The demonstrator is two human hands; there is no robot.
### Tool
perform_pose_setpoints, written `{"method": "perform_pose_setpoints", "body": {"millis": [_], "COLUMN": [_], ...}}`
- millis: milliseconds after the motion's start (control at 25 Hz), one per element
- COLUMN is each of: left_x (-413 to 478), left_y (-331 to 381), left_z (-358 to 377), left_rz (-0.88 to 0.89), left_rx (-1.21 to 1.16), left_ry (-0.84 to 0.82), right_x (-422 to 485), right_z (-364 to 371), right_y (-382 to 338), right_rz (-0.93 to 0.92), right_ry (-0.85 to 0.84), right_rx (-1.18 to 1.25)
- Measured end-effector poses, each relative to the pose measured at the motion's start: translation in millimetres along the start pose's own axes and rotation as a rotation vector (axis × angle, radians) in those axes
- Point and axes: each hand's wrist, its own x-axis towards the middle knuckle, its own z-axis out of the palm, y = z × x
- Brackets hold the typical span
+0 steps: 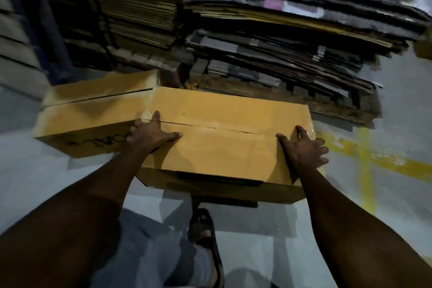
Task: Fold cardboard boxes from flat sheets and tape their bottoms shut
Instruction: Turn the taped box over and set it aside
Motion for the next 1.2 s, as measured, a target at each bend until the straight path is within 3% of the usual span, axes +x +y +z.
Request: {"method": "perform_pose_setpoints", "body": {"millis": [280,480,640,920,1200], "left_x": [-6,-4,24,89,137], "left_y": [-188,-294,-347,-422,-445], "left_z": [-108,-126,-103,-33,-24], "left_rz": [-0.272,-0.428,-0.479,-0.453,-0.479], "left_rx": [-0.067,-0.067,-0.021,-0.020,0.053], "left_ry": [0.181,0.245,0.255,0.092,0.091], "right_x": [-89,-146,-165,-167,-154], "right_z": [53,124,189,305,345], "right_y": [-190,-275,-304,-305,-336], "right_rz": [-0.297,-0.435,-0.450,-0.392,-0.417], "right_ry": [-0.089,-0.089,-0.072,-0.133,-0.040], "right_rx": [0.017,0.011,-0.022,-0.081,-0.106]}}
